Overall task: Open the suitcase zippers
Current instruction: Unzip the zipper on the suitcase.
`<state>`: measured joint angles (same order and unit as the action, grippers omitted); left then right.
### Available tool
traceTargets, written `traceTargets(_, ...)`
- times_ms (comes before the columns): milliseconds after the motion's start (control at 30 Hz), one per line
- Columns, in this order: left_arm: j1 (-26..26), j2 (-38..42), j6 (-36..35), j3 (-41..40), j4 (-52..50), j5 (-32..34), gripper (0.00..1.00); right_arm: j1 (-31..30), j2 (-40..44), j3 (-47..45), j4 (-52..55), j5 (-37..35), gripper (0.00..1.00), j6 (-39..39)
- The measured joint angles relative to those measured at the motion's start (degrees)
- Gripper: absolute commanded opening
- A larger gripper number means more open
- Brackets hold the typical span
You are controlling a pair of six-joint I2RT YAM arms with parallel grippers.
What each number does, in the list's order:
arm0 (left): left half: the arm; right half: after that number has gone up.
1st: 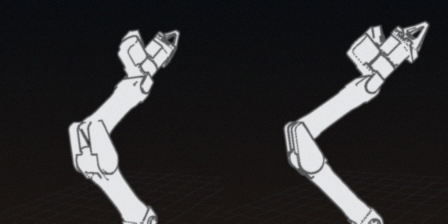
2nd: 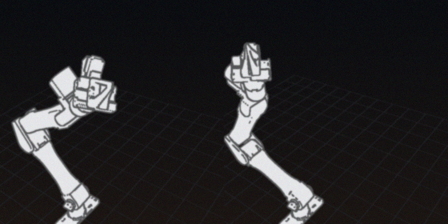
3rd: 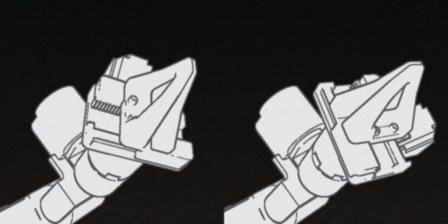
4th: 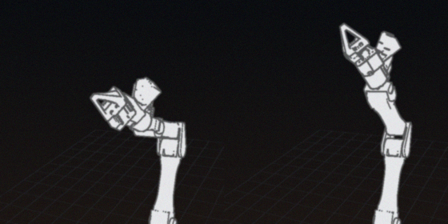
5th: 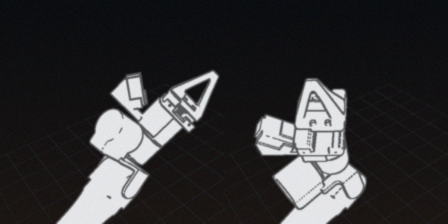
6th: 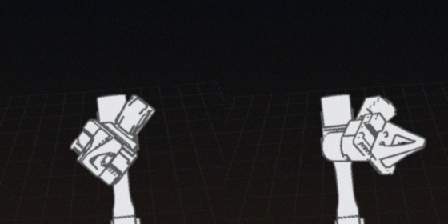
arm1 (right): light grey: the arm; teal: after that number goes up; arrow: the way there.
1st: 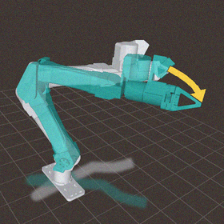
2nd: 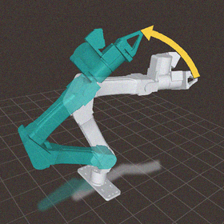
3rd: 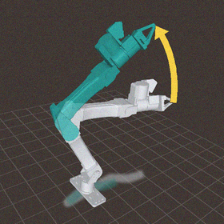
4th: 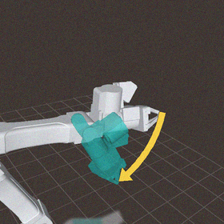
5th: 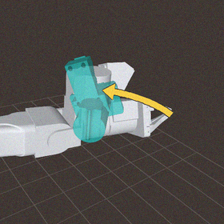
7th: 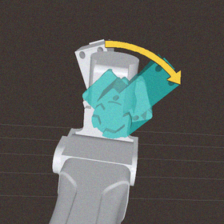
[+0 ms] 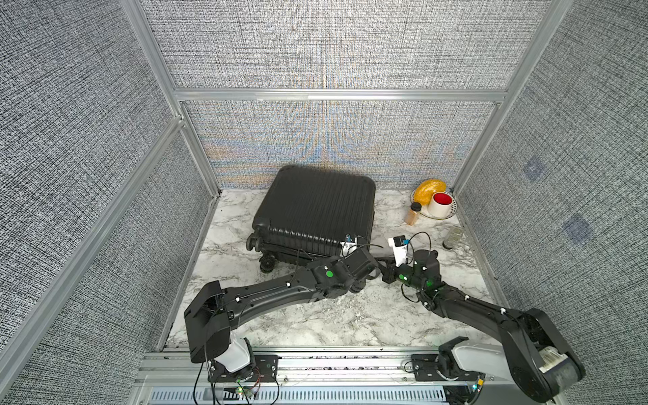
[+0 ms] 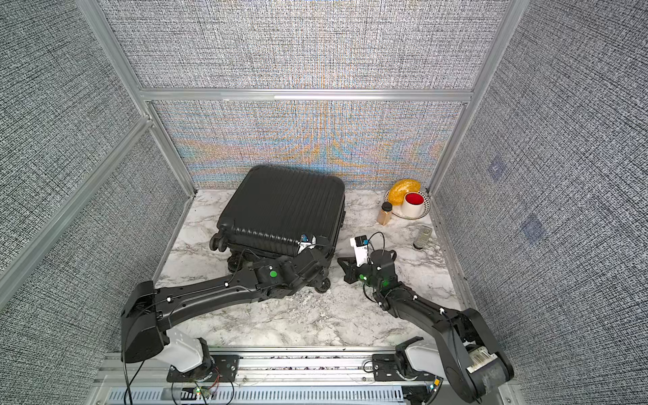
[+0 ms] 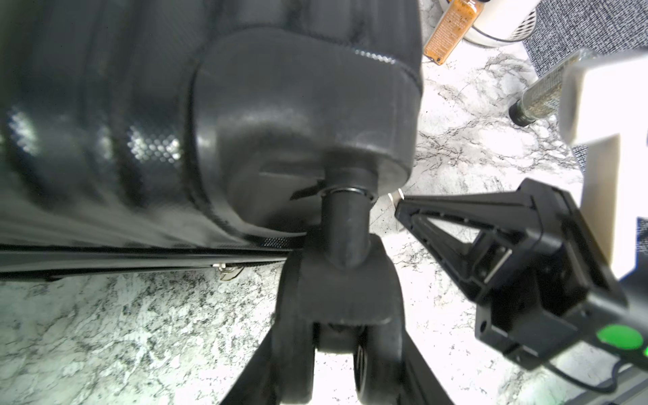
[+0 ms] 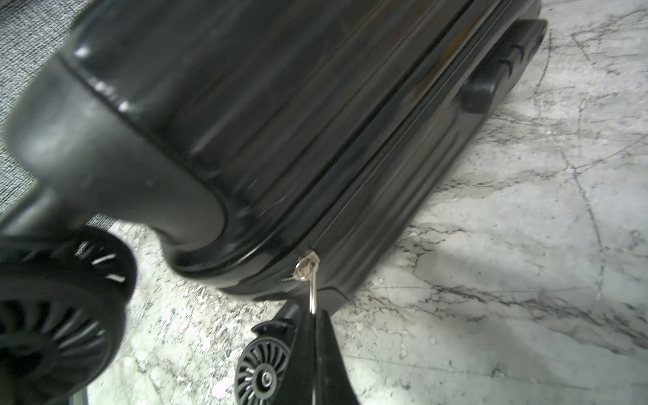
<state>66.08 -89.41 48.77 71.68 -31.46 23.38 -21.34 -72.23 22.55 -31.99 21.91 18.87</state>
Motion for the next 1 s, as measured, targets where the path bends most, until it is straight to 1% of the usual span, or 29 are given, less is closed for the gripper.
traceTargets(33, -0.02, 0.35, -0.59, -0.33, -0.11, 0.02, 0.06, 0.15, -0.70, 0.59, 0.02, -0.17, 0.00, -0.31)
traceTargets(133, -0.02, 1.95, -2.12, -1.88, -0.07, 0.02, 0.05, 1.27, -2.36, 1.99, 0.00, 0.39, 0.00, -0.85)
traceTargets(500, -0.68, 10.99, -7.21, -9.66, -0.50, -1.40, 0.02, 6.69, -8.20, 7.52, -0.09, 7.63, 0.00, -1.42)
traceTargets(733, -4.09, 18.49, -10.03, -14.78, -2.36, -3.67, 0.02, 8.79, -12.33, 10.71, -2.60, 9.09, 0.00, -1.44)
traceTargets(933, -6.10, 22.86, -11.63, -17.75, -2.80, -4.17, 0.01, 9.18, -16.11, 13.51, -3.45, 11.72, 0.00, -1.40)
traceTargets(967, -6.25, 23.39, -11.78, -18.10, -3.02, -4.15, 0.01, 9.31, -16.52, 13.79, -3.58, 11.54, 0.00, -1.42)
traceTargets(1000, -6.36, 24.11, -11.89, -18.53, -3.74, -3.93, 0.01, 9.66, -16.98, 13.99, -3.63, 9.92, 0.00, -1.42)
